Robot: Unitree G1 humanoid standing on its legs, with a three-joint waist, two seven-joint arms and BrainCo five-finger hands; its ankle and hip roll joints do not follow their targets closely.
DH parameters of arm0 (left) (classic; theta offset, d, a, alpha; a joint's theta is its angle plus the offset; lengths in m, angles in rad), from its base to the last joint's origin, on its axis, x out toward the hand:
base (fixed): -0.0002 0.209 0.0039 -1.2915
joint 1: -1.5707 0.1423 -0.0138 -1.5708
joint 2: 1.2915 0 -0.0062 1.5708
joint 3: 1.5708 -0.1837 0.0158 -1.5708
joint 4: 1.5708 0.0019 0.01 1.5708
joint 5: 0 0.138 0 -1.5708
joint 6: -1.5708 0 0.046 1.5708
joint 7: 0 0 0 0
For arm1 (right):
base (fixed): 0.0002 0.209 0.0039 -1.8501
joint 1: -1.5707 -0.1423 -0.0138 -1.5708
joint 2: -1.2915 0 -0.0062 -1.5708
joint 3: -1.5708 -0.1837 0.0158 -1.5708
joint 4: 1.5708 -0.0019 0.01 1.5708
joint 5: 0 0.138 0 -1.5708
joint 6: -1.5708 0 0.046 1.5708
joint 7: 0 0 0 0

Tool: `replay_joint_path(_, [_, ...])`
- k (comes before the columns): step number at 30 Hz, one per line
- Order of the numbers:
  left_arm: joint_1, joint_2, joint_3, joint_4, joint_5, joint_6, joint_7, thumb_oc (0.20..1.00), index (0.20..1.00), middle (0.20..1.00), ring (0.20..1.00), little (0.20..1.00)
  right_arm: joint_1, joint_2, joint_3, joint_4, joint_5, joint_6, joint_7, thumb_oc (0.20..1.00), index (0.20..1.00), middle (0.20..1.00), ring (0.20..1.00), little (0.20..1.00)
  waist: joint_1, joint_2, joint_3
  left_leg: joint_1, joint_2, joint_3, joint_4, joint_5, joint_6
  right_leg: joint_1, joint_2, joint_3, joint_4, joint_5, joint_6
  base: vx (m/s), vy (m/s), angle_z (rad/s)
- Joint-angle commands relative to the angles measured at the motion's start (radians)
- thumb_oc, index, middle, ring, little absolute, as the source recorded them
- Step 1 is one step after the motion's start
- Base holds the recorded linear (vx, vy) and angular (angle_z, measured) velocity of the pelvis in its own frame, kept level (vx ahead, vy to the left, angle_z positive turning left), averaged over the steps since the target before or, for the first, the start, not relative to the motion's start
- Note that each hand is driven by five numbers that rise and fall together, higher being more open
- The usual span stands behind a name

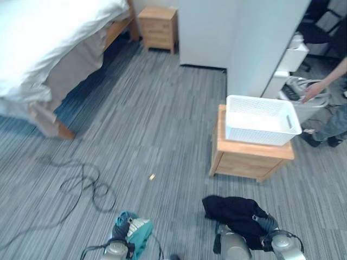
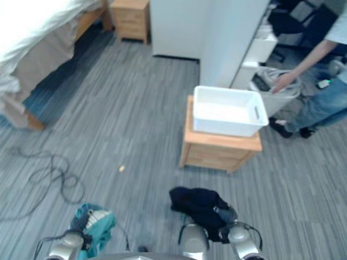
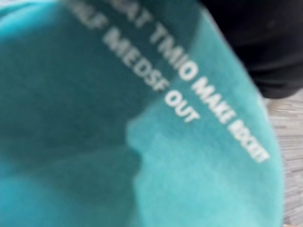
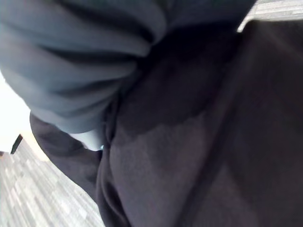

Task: Tidy up the quilt and then pick up the clothes from the bed and put them into the laundry hamper.

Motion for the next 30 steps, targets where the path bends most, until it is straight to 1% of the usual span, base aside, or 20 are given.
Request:
replay_joint_path(1, [-0.109, -0.025, -0.002, -0.044, 0.006, -0.048, 0.006, 0.200, 0.200, 0.200, 0.200, 0.200, -0.077, -0.075, 0.001, -0.042, 0.024, -0.027, -0.018, 0.200, 0.200, 0.200, 0.200, 0.200, -0.008, 0.021, 0.067, -0.095, 0.234, -0.066, 0.368, 0.174, -0.121, 0.121, 0.086, 0.059, -0.084, -0.102, -0.028, 0.26, -0.395, -0.42])
replay_joint_path(2, [-0.109, -0.025, -0.002, -0.044, 0.006, -0.048, 0.006, 0.200, 0.200, 0.200, 0.200, 0.200, -0.078, -0.075, 0.001, -0.042, 0.024, -0.027, -0.018, 0.200, 0.200, 0.200, 0.200, 0.200, -0.010, 0.023, 0.066, -0.100, 0.238, -0.069, 0.374, 0.172, -0.122, 0.120, 0.089, 0.057, -0.084, -0.103, -0.029, 0.22, -0.333, -0.94])
replay_joint_path(3, [-0.120, -0.028, -0.010, -0.071, -0.008, -0.052, 0.019, 0.200, 0.200, 0.200, 0.200, 0.200, -0.081, -0.086, 0.009, -0.065, 0.021, -0.027, -0.022, 0.200, 0.200, 0.200, 0.200, 0.200, 0.006, -0.014, 0.091, -0.181, 0.222, -0.134, 0.525, 0.180, -0.090, 0.150, 0.094, 0.088, -0.087, -0.119, -0.056, 0.13, -0.183, -0.94])
replay_joint_path(5, [-0.120, -0.027, -0.010, -0.071, -0.008, -0.052, 0.019, 0.200, 0.200, 0.200, 0.200, 0.200, -0.081, -0.085, 0.009, -0.066, 0.021, -0.027, -0.022, 0.200, 0.200, 0.200, 0.200, 0.200, 0.005, -0.017, 0.089, -0.185, 0.219, -0.135, 0.525, 0.182, -0.089, 0.146, 0.091, 0.088, -0.087, -0.118, -0.056, 0.12, -0.115, -1.26])
replay_joint_path(6, [-0.129, -0.034, -0.014, -0.093, -0.022, -0.058, 0.026, 0.200, 0.200, 0.200, 0.200, 0.200, -0.092, -0.090, 0.021, -0.085, 0.014, -0.024, -0.019, 0.200, 0.200, 0.200, 0.200, 0.200, 0.027, -0.044, 0.096, -0.261, 0.131, -0.180, 0.528, 0.089, -0.054, 0.158, 0.089, 0.144, -0.087, -0.134, -0.050, 0.31, -0.032, -1.24])
replay_joint_path(7, [-0.133, -0.046, -0.018, -0.105, -0.025, -0.063, 0.030, 0.200, 0.200, 0.200, 0.200, 0.200, -0.111, -0.093, 0.033, -0.089, 0.002, -0.023, -0.016, 0.200, 0.200, 0.200, 0.200, 0.200, 0.048, -0.057, 0.099, -0.309, 0.052, -0.201, 0.429, -0.005, -0.024, 0.175, 0.097, 0.211, -0.087, -0.142, -0.037, 0.31, -0.032, -1.29])
replay_joint_path(8, [-0.134, -0.045, -0.018, -0.105, -0.025, -0.063, 0.030, 0.200, 0.200, 0.200, 0.200, 0.200, -0.111, -0.092, 0.033, -0.089, 0.002, -0.023, -0.016, 0.200, 0.200, 0.200, 0.200, 0.200, 0.049, -0.059, 0.098, -0.309, 0.049, -0.198, 0.424, -0.001, -0.023, 0.172, 0.094, 0.213, -0.087, -0.141, -0.037, 0.38, 0.077, -1.31])
replay_joint_path(9, [-0.131, -0.050, -0.028, -0.129, -0.022, -0.068, 0.027, 0.200, 0.200, 0.200, 0.200, 0.200, -0.110, -0.099, 0.034, -0.114, -0.005, -0.029, -0.016, 0.200, 0.200, 0.200, 0.200, 0.200, 0.060, -0.050, 0.094, -0.329, 0.020, -0.184, 0.264, 0.018, -0.015, 0.195, 0.108, 0.238, -0.087, -0.154, -0.032, 0.19, 0.056, -1.70])
replay_joint_path(10, [-0.131, -0.050, -0.028, -0.129, -0.022, -0.068, 0.027, 0.200, 0.200, 0.200, 0.200, 0.200, -0.110, -0.099, 0.033, -0.114, -0.005, -0.029, -0.016, 0.200, 0.200, 0.200, 0.200, 0.200, 0.061, -0.051, 0.093, -0.329, 0.019, -0.182, 0.259, 0.023, -0.015, 0.192, 0.107, 0.239, -0.087, -0.153, -0.032, 0.34, 0.079, -1.73])
replay_joint_path(11, [-0.132, -0.050, -0.031, -0.148, -0.013, -0.072, 0.029, 0.200, 0.200, 0.200, 0.200, 0.200, -0.102, -0.111, 0.034, -0.152, -0.019, -0.041, -0.019, 0.200, 0.200, 0.200, 0.200, 0.200, 0.073, -0.036, 0.092, -0.348, 0.010, -0.187, 0.160, 0.072, -0.022, 0.217, 0.134, 0.255, -0.087, -0.171, -0.037, 0.15, 0.023, -0.98])
replay_joint_path(15, [-0.119, -0.064, -0.045, -0.139, 0.004, -0.068, 0.019, 0.200, 0.200, 0.200, 0.200, 0.200, -0.080, -0.113, 0.045, -0.200, -0.075, -0.041, -0.015, 0.200, 0.200, 0.200, 0.200, 0.200, 0.060, -0.027, 0.081, -0.246, 0.008, -0.183, 0.057, 0.074, -0.003, 0.236, 0.155, 0.255, -0.056, -0.188, -0.047, 0.19, 0.090, -0.34])
replay_joint_path(19, [-0.116, -0.050, -0.041, -0.135, 0.010, -0.063, 0.022, 0.200, 0.200, 0.200, 0.200, 0.200, -0.083, -0.116, 0.068, -0.272, -0.115, -0.049, -0.005, 0.200, 0.200, 0.200, 0.200, 0.200, 0.064, -0.043, 0.082, -0.206, 0.019, -0.167, 0.001, 0.091, 0.004, 0.197, 0.168, 0.254, 0.034, -0.213, -0.043, 0.08, 0.065, -0.08])
replay_joint_path(20, [-0.093, -0.044, -0.026, -0.138, 0.018, -0.065, 0.023, 0.200, 0.200, 0.200, 0.200, 0.200, -0.074, -0.115, 0.077, -0.330, -0.148, -0.061, 0.006, 0.200, 0.200, 0.200, 0.200, 0.200, 0.078, -0.050, 0.078, -0.191, 0.017, -0.165, -0.007, 0.071, 0.017, 0.167, 0.172, 0.233, 0.125, -0.222, -0.020, 0.06, 0.054, -0.15])
replay_joint_path(21, [-0.092, -0.043, -0.027, -0.139, 0.018, -0.064, 0.023, 0.200, 0.200, 0.200, 0.200, 0.200, -0.073, -0.115, 0.077, -0.331, -0.148, -0.060, 0.006, 0.200, 0.200, 0.200, 0.200, 0.200, 0.079, -0.051, 0.078, -0.192, 0.016, -0.164, -0.007, 0.071, 0.017, 0.164, 0.171, 0.233, 0.130, -0.225, -0.020, 0.06, 0.083, -0.07])
replay_joint_path(22, [-0.082, -0.043, -0.013, -0.133, 0.021, -0.060, 0.027, 0.200, 0.200, 0.200, 0.200, 0.200, -0.077, -0.122, 0.081, -0.356, -0.170, -0.059, 0.014, 0.200, 0.200, 0.200, 0.200, 0.200, 0.082, -0.052, 0.088, -0.178, 0.015, -0.159, -0.007, 0.063, 0.023, 0.124, 0.164, 0.222, 0.212, -0.207, 0.014, 0.00, 0.031, -0.01])
replay_joint_path(23, [-0.082, -0.043, -0.013, -0.133, 0.021, -0.060, 0.027, 0.200, 0.200, 0.200, 0.200, 0.200, -0.077, -0.122, 0.081, -0.356, -0.170, -0.059, 0.014, 0.200, 0.200, 0.200, 0.200, 0.200, 0.082, -0.052, 0.087, -0.179, 0.015, -0.159, -0.007, 0.063, 0.023, 0.123, 0.163, 0.223, 0.213, -0.207, 0.014, 0.02, 0.099, 0.18])
replay_joint_path(24, [-0.061, -0.041, 0.001, -0.126, 0.011, -0.062, 0.034, 0.200, 0.200, 0.200, 0.200, 0.200, -0.091, -0.128, 0.073, -0.420, -0.183, -0.067, 0.013, 0.200, 0.200, 0.200, 0.200, 0.200, 0.081, -0.041, 0.114, -0.162, 0.023, -0.167, -0.007, 0.055, 0.032, 0.035, 0.129, 0.207, 0.379, -0.173, 0.066, 0.02, 0.069, 0.26])
replay_joint_path(25, [-0.061, -0.041, 0.001, -0.126, 0.011, -0.062, 0.034, 0.200, 0.200, 0.200, 0.200, 0.200, -0.091, -0.128, 0.073, -0.420, -0.183, -0.067, 0.013, 0.200, 0.200, 0.200, 0.200, 0.200, 0.081, -0.041, 0.113, -0.162, 0.023, -0.167, -0.007, 0.055, 0.032, 0.034, 0.129, 0.207, 0.380, -0.173, 0.067, 0.09, 0.048, 0.43])
replay_joint_path(27, [-0.052, -0.035, 0.015, -0.100, 0.021, -0.068, 0.038, 0.200, 0.200, 0.200, 0.200, 0.200, -0.106, -0.153, 0.042, -0.497, -0.187, -0.083, -0.005, 0.200, 0.200, 0.200, 0.200, 0.200, 0.072, -0.028, 0.113, -0.162, 0.025, -0.219, -0.007, 0.039, 0.027, 0.033, 0.118, 0.307, 0.290, -0.219, 0.040, 0.16, -0.063, 0.43])
replay_joint_path(30, [-0.075, -0.017, 0.005, -0.061, 0.044, -0.071, 0.033, 0.200, 0.200, 0.200, 0.200, 0.200, -0.115, -0.198, -0.002, -0.561, -0.171, -0.090, -0.027, 0.200, 0.200, 0.200, 0.200, 0.200, 0.055, -0.042, 0.093, -0.174, -0.006, -0.307, -0.007, 0.025, 0.026, 0.054, 0.128, 0.504, 0.059, -0.179, 0.026, 0.19, -0.079, 0.81])
